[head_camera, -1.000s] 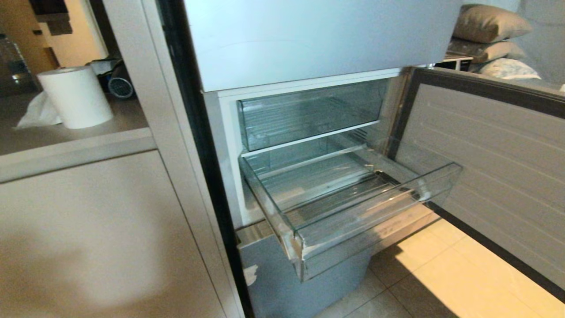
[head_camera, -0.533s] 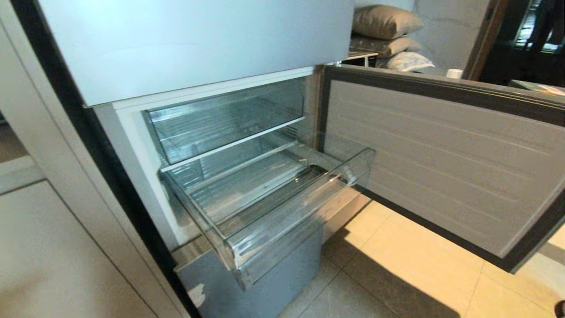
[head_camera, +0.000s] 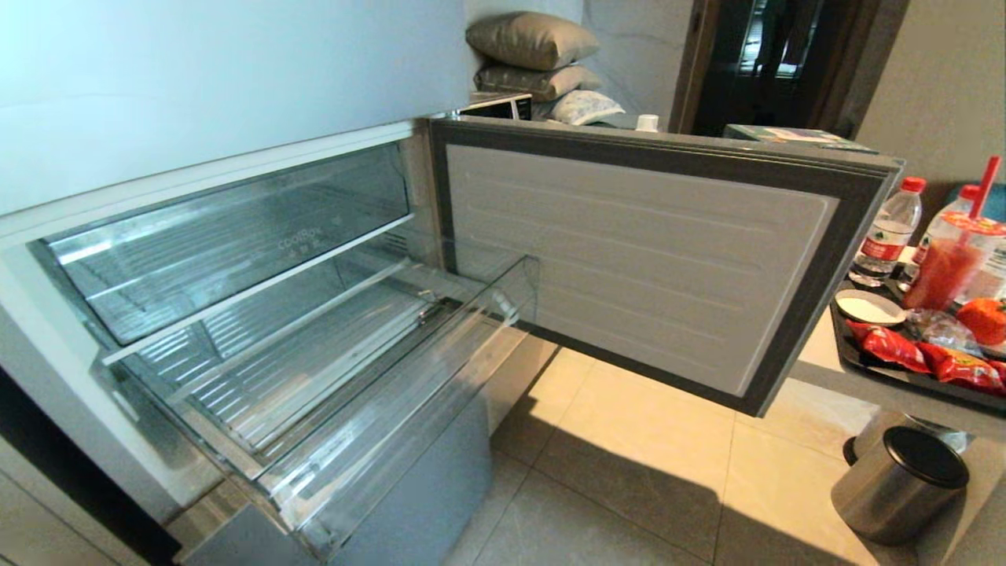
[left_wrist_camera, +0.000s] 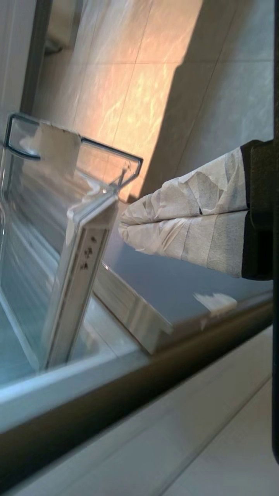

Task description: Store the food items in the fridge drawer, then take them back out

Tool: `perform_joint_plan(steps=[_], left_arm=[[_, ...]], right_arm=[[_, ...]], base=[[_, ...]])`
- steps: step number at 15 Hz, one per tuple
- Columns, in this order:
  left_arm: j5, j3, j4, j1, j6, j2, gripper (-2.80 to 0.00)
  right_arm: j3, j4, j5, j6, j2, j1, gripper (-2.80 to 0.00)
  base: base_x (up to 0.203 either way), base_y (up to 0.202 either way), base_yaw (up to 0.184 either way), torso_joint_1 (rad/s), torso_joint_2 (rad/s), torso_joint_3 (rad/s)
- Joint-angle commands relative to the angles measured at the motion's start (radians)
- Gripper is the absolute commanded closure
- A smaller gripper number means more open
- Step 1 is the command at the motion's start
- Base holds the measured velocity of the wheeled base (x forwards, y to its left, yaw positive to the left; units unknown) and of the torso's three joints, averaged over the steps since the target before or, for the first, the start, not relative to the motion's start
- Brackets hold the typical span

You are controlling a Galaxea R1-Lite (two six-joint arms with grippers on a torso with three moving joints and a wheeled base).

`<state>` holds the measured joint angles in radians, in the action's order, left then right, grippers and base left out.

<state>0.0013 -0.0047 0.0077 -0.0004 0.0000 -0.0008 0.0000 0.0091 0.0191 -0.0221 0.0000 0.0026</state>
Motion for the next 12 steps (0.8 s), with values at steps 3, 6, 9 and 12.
perform_joint_plan(steps=[3, 6, 9, 12], left_arm=[[0.000, 0.000, 0.000, 0.000, -0.002, -0.001, 0.00], [0.000, 0.000, 0.000, 0.000, -0.002, -0.001, 0.00], [0.000, 0.000, 0.000, 0.000, -0.002, -0.001, 0.00], [0.000, 0.000, 0.000, 0.000, -0.002, -0.001, 0.00]], right_arm=[[0.000, 0.000, -0.002, -0.005, 0.001, 0.000, 0.00], [0.000, -0.001, -0.004, -0.004, 0.002, 0.000, 0.00], [0.000, -0.001, -0.004, -0.007, 0.002, 0.000, 0.00], [0.000, -0.003, -0.003, 0.012, 0.002, 0.000, 0.00]], base=[[0.000, 0.000, 0.000, 0.000, 0.00, 0.000], [0.152, -0.001, -0.002, 0.002, 0.00, 0.000], [0.190, 0.000, -0.001, 0.009, 0.01, 0.001], [0.035, 0.000, 0.002, 0.006, 0.00, 0.002]])
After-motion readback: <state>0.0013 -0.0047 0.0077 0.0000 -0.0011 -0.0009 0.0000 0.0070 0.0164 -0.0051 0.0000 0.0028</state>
